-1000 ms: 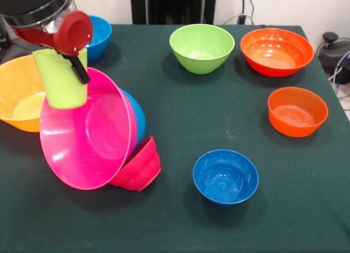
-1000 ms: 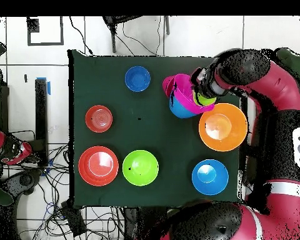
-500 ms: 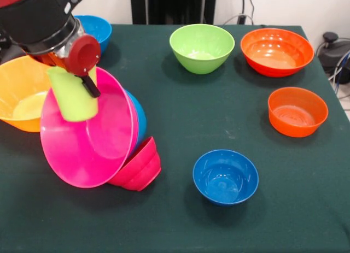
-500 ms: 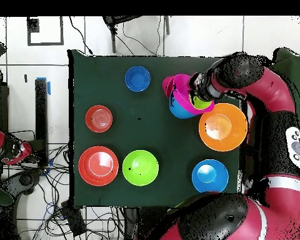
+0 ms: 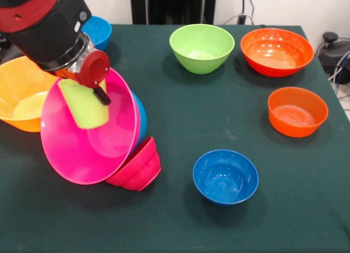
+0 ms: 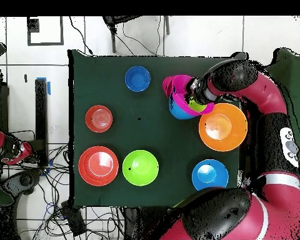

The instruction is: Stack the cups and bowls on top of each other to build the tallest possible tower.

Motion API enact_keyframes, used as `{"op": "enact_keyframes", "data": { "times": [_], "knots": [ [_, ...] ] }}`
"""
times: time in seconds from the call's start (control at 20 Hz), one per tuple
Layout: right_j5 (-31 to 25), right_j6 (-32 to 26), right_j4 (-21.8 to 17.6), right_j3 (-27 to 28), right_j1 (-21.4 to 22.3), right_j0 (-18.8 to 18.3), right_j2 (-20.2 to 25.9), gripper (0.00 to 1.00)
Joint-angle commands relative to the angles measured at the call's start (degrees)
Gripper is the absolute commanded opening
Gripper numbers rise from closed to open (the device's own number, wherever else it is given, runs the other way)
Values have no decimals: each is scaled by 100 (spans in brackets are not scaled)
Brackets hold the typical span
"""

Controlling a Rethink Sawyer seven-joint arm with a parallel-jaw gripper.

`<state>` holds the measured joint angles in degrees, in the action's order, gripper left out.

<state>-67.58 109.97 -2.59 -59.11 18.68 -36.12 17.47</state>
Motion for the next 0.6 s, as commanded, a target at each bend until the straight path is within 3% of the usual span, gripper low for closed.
{"op": "enact_keyframes", "data": {
  "times": [0.05, 0.6],
  "knots": [
    [-490, -1733, -361, -525, -99, -50, 572, 0],
    [-1557, -1153, -607, -117, -89, 240, 276, 0]
  ]
}}
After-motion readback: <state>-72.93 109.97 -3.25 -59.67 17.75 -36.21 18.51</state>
